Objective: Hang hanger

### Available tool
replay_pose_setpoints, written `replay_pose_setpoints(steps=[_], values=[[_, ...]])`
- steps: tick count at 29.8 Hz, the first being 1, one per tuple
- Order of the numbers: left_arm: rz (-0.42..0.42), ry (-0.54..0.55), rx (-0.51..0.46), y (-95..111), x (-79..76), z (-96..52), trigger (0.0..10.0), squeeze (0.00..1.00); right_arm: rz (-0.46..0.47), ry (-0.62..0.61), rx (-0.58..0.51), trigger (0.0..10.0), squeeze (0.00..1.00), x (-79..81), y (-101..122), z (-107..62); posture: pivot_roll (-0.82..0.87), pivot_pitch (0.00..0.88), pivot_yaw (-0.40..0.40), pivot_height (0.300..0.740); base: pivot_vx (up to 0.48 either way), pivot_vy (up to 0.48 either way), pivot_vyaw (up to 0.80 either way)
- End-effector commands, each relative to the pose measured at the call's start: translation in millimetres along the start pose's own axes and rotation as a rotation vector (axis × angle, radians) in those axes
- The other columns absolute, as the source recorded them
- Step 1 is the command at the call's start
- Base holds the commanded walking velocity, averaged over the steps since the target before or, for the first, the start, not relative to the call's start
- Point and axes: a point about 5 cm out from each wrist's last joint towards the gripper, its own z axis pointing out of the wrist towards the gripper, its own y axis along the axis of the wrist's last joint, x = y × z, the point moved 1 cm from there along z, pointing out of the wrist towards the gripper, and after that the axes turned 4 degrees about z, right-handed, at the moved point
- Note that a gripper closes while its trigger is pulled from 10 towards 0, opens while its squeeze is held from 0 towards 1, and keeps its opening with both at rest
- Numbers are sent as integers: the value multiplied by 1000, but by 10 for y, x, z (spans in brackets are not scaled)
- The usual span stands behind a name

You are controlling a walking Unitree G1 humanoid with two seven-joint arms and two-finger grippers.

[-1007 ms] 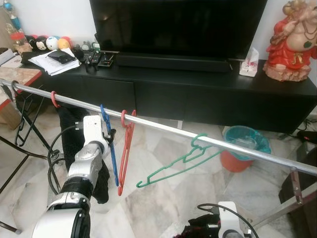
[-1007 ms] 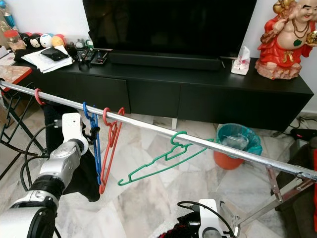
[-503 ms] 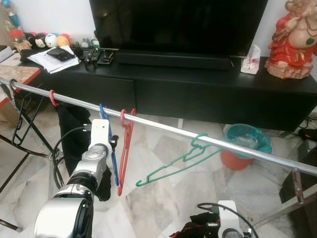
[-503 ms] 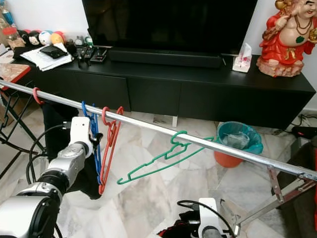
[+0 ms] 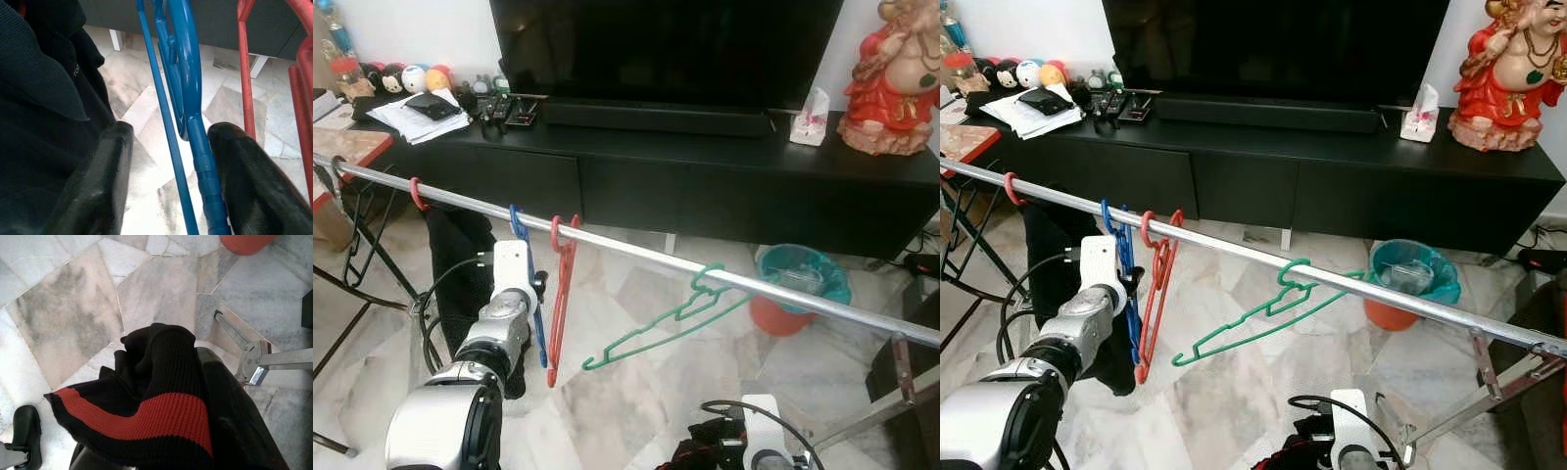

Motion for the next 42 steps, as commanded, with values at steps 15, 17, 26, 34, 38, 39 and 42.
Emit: replay_pose_setpoints(steps=[15, 17, 26, 34, 38, 39, 42], values=[[38, -4, -42, 84, -2, 10, 0, 0, -8, 13, -16, 10000, 0, 14, 41, 7, -37, 0, 14, 740, 0, 0, 0], [44, -8, -44, 87, -6, 10, 0, 0, -9, 13, -14, 10000, 0, 13, 34, 6, -38, 0, 14, 740, 0, 0, 0], [56, -13, -60, 100, -20, 8, 0, 0, -11, 16, -6, 10000, 0, 15, 17, 3, -35, 0, 12, 740, 0, 0, 0], [68, -7, -72, 87, -16, 2, 0, 0, -12, 16, 2, 10000, 0, 4, -1, 1, -34, 0, 9, 740, 0, 0, 0], [87, -9, -117, 133, -24, -4, 0, 0, -12, 16, 2, 10000, 0, 4, -2, 1, -34, 0, 9, 740, 0, 0, 0], [121, -17, -164, 176, -32, -14, 0, 0, -13, 17, 1, 10000, 0, 5, 0, 1, -34, 0, 9, 740, 0, 0, 0], [130, -17, -190, 198, -22, -21, 0, 0, -12, 17, 1, 10000, 0, 4, 2, 2, -34, 0, 9, 740, 0, 0, 0]])
